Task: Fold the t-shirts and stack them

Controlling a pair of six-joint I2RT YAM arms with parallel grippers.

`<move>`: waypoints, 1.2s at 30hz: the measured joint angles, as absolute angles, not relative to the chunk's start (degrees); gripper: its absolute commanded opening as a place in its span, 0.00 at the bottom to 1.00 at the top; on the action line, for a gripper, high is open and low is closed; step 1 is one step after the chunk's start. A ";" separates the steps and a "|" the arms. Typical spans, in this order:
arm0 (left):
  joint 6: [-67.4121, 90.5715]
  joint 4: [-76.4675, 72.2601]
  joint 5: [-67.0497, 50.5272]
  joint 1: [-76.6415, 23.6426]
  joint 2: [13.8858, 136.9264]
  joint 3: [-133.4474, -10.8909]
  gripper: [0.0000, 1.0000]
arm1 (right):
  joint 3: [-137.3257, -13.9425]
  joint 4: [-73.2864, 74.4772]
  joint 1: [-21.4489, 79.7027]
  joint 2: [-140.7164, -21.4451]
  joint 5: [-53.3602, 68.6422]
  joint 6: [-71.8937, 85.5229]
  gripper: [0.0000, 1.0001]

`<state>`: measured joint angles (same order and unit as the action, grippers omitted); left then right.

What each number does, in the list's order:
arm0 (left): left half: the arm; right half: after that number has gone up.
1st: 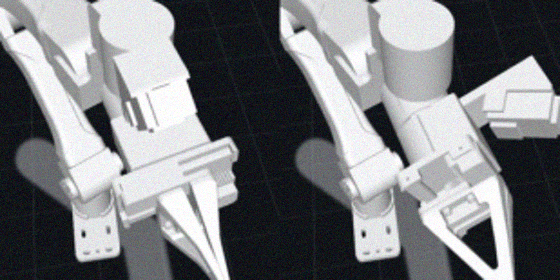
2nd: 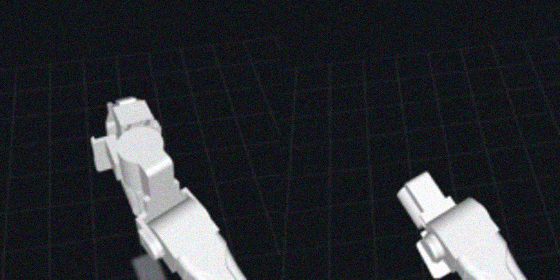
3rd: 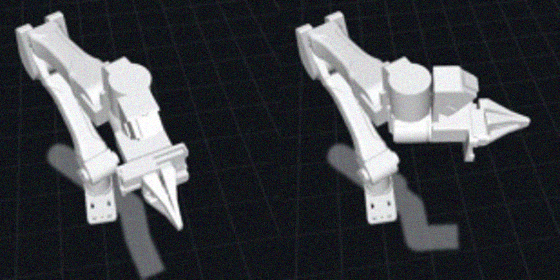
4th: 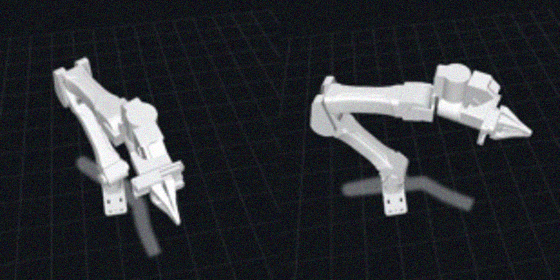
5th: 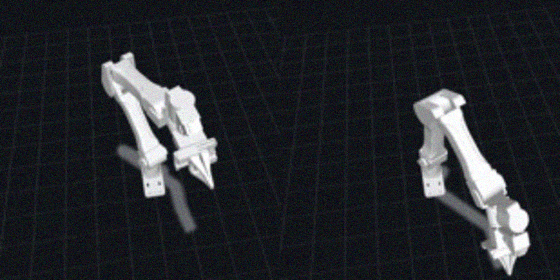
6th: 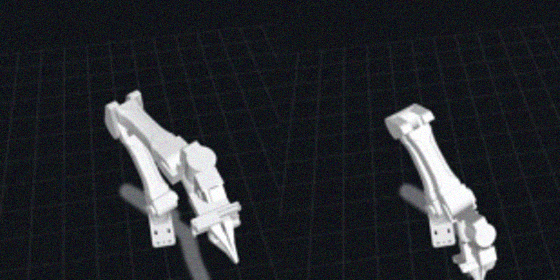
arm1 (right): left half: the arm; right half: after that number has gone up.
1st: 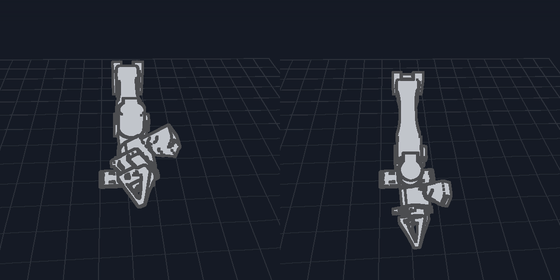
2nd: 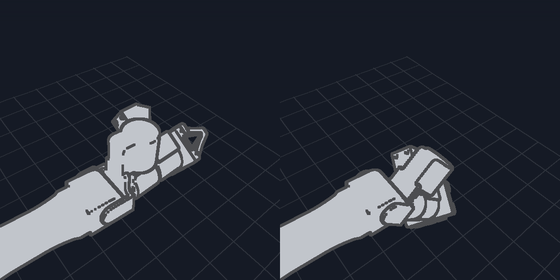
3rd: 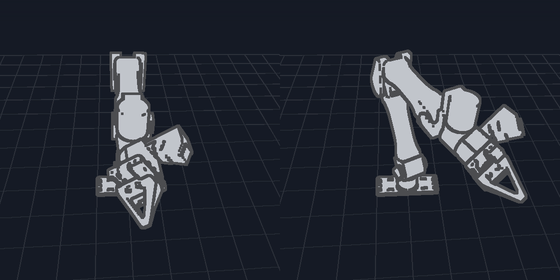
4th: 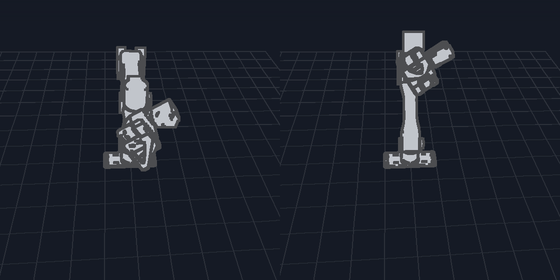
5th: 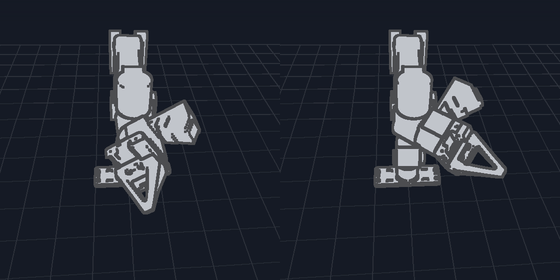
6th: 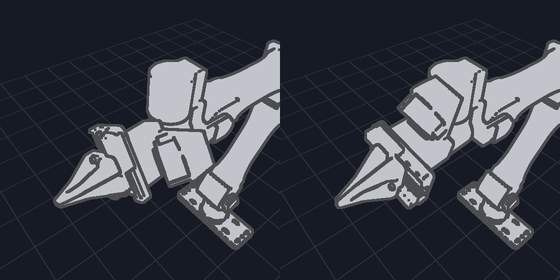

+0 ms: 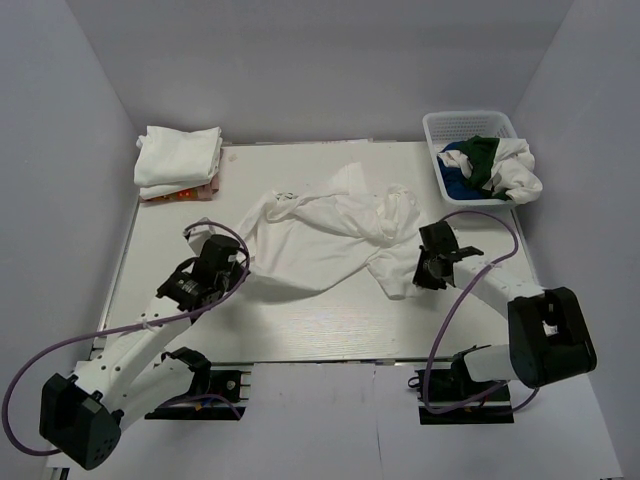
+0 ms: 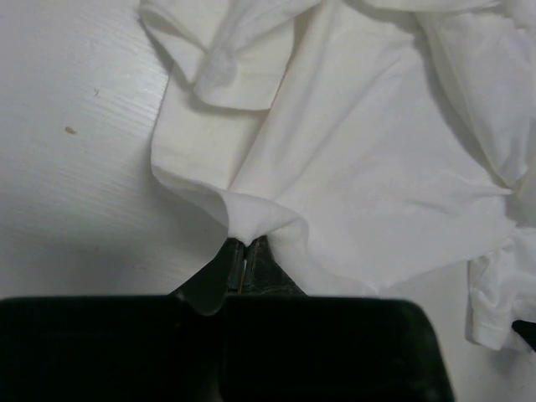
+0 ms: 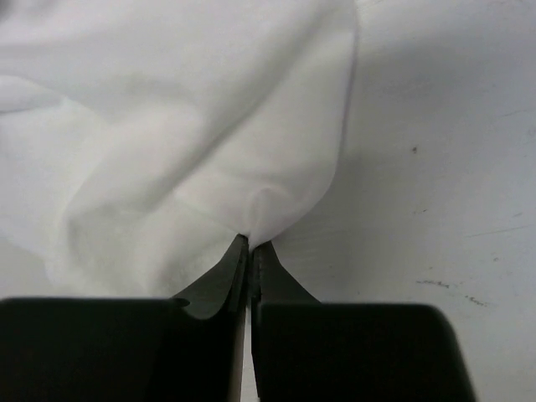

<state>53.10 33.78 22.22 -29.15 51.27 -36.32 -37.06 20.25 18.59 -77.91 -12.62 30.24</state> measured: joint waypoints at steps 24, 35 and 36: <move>36.62 25.10 38.59 -29.26 50.70 -74.76 0.00 | -89.56 29.58 18.92 -51.33 -27.33 23.38 0.00; 27.99 29.28 39.57 -29.65 43.48 -94.65 0.00 | -119.85 32.86 19.25 -53.82 -25.71 12.10 0.00; 27.42 29.34 38.54 -29.76 42.65 -96.64 0.00 | -121.64 32.62 19.27 -53.52 -24.75 11.31 0.00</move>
<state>27.42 29.34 38.54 -29.76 42.65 -96.64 -121.64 32.62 19.27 -53.52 -24.75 11.31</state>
